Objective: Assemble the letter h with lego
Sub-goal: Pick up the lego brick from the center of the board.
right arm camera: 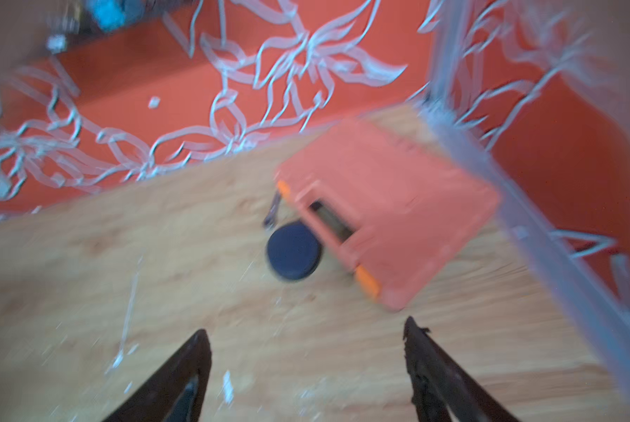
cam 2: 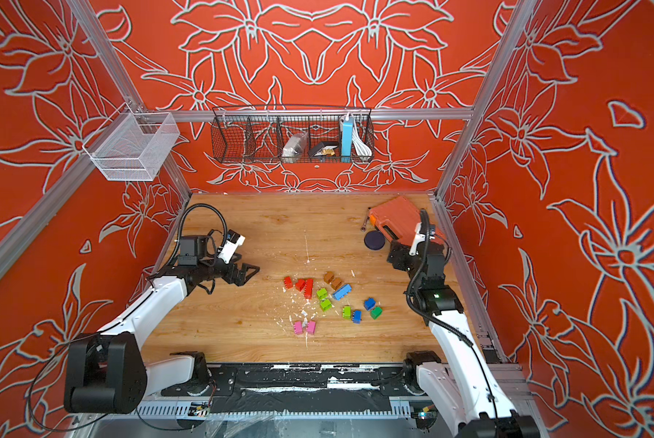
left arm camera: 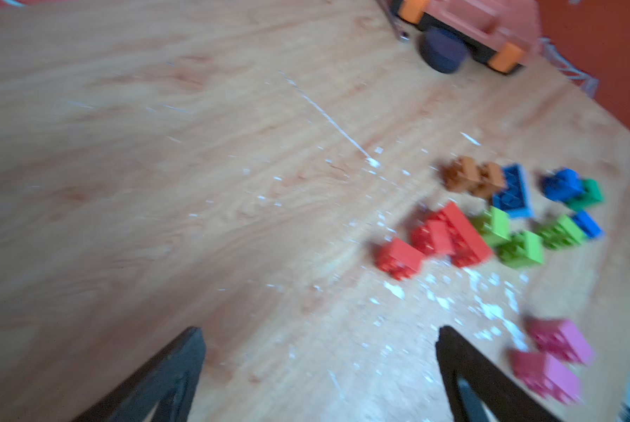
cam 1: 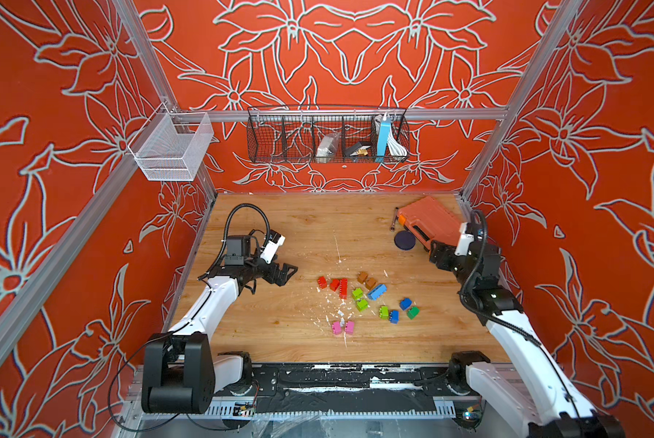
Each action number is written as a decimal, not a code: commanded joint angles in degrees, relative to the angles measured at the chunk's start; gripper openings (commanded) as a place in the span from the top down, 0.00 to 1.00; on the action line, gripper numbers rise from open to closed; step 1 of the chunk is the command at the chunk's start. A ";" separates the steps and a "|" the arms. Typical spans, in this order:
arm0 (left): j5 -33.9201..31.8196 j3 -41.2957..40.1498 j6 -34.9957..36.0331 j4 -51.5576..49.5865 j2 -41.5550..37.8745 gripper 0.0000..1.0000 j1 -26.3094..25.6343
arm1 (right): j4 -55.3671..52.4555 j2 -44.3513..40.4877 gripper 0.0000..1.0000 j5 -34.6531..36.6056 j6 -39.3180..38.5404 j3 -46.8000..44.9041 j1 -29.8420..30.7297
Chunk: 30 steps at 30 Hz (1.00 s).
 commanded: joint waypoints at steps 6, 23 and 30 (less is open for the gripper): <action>2.07 4.19 13.49 -7.11 5.15 0.03 -11.79 | -15.44 3.75 0.16 -10.00 -3.17 3.82 8.80; -17.61 13.86 11.82 -4.11 23.74 0.33 -25.96 | -18.00 1.51 0.16 -11.45 -2.85 2.28 9.77; -20.66 16.63 11.91 -6.48 27.34 0.47 -28.34 | -17.86 1.33 0.16 -11.64 -2.22 2.59 9.94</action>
